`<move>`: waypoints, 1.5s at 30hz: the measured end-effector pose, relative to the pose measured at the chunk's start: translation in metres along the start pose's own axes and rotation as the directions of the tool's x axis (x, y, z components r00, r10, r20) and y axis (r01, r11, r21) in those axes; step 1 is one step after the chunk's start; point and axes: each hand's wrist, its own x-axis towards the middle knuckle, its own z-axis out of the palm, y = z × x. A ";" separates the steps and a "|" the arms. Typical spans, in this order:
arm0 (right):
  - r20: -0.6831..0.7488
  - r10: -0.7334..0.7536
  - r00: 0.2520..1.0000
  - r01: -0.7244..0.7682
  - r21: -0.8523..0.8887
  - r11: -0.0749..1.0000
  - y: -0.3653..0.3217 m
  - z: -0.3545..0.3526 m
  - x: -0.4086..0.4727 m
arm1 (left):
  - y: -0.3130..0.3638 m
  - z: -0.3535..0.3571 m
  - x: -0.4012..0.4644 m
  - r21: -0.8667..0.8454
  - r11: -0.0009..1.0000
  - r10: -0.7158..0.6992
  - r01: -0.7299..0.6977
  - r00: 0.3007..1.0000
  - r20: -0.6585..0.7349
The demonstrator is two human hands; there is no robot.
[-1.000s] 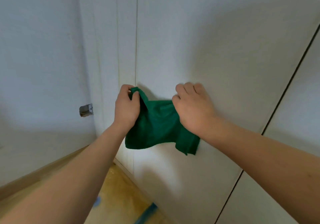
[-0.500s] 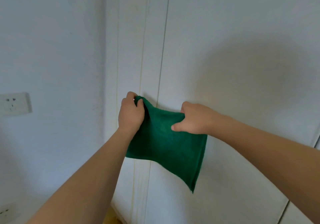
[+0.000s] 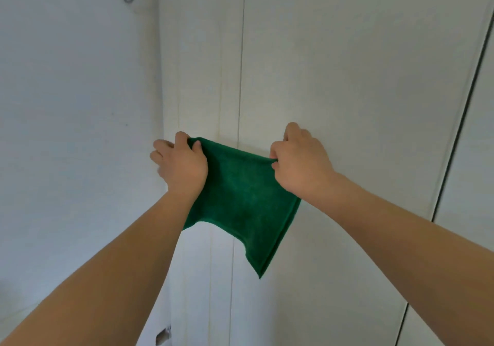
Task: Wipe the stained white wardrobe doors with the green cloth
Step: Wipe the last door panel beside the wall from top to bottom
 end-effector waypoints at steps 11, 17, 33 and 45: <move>-0.053 0.280 0.959 -0.271 0.140 0.952 0.021 -0.120 0.093 | 0.129 -0.052 0.127 -0.275 0.961 0.008 0.027 0.992 0.124; -0.162 0.296 0.941 -0.256 0.226 0.940 0.007 -0.133 0.129 | 0.125 -0.052 0.160 -0.538 0.840 -0.036 0.074 0.996 0.080; -0.644 0.448 0.621 -0.171 0.446 0.878 -0.082 -0.109 0.302 | 0.110 -0.036 0.356 -0.618 0.762 0.176 -0.194 0.980 -0.091; -0.908 0.164 0.386 -0.288 0.050 0.956 -0.076 -0.074 0.413 | 0.094 0.005 0.438 -0.400 0.754 0.416 -0.522 0.849 -0.325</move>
